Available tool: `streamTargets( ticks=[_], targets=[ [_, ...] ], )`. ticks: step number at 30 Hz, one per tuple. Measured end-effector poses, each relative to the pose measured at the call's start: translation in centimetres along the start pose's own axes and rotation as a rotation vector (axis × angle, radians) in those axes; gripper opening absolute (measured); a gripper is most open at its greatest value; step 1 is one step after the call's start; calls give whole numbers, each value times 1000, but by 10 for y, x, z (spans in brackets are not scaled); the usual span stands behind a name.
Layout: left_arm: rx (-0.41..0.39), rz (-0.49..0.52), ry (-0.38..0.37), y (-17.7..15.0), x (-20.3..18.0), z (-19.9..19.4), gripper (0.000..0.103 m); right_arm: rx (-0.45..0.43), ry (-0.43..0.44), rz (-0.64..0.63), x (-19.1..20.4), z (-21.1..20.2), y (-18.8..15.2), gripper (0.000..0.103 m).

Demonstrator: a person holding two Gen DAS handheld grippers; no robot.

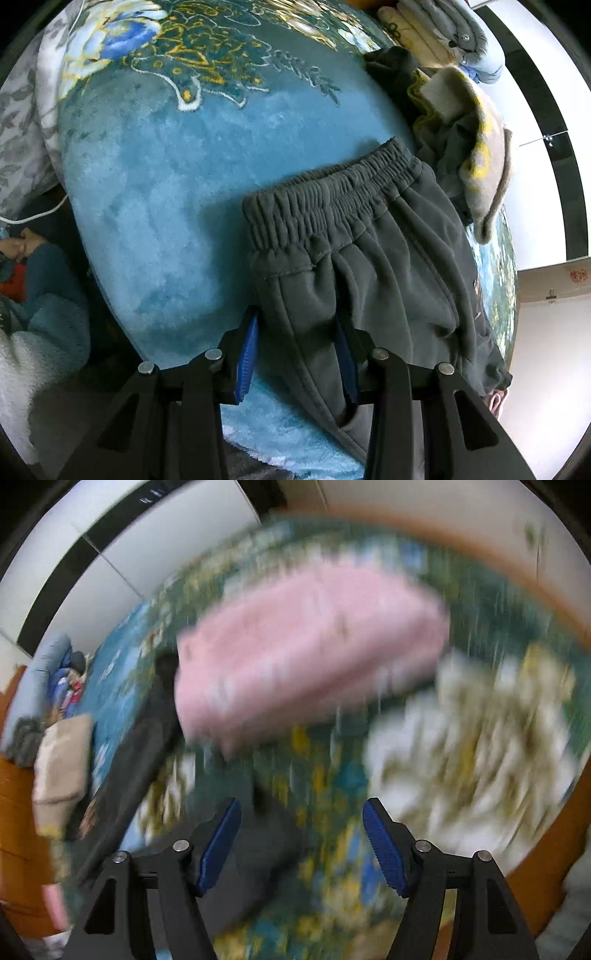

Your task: Fold clothes

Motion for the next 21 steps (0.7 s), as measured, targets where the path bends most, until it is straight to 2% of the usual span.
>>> streamTargets(
  ticks=[2, 4, 7, 9, 11, 12, 13, 16, 19, 21],
  targets=[
    [13, -7, -13, -3, -1, 3, 35, 84, 133, 41, 5, 20, -25, 72],
    [21, -20, -28, -5, 0, 4, 31, 142, 212, 61, 16, 39, -41, 72],
    [22, -59, -74, -6, 4, 0, 22, 191, 288, 68, 35, 57, -59, 71],
    [21, -86, -102, -7, 7, -1, 17, 194, 299, 64, 43, 65, -65, 67],
    [20, -105, -130, -8, 9, -1, 11, 197, 285, 80, 48, 73, -69, 38],
    [16, -112, -142, -8, 9, -1, 10, 189, 272, 92, 47, 76, -68, 29],
    [10, -119, -152, -7, 8, -3, 8, 170, 274, 96, 50, 72, -64, 15],
    [-39, -118, -193, -1, -3, -16, 4, 106, 290, 100, 61, 58, -51, 11],
    [-121, -83, -294, 3, -29, -50, 4, 1, 305, 49, 79, 23, -34, 9],
    [-130, -75, -359, -2, -43, -74, 4, -55, 311, 29, 83, -4, -30, 9]
  ],
)
Point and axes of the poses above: each gripper's, at about its wrist camera, not at the fingertips, and z roughly the way its jaws point, x to its left, y to its top, the point moved 9 cm from there along z, roughly the way its jaws point, and after that the axes turned 1 degree about z, right-handed, at the moved point
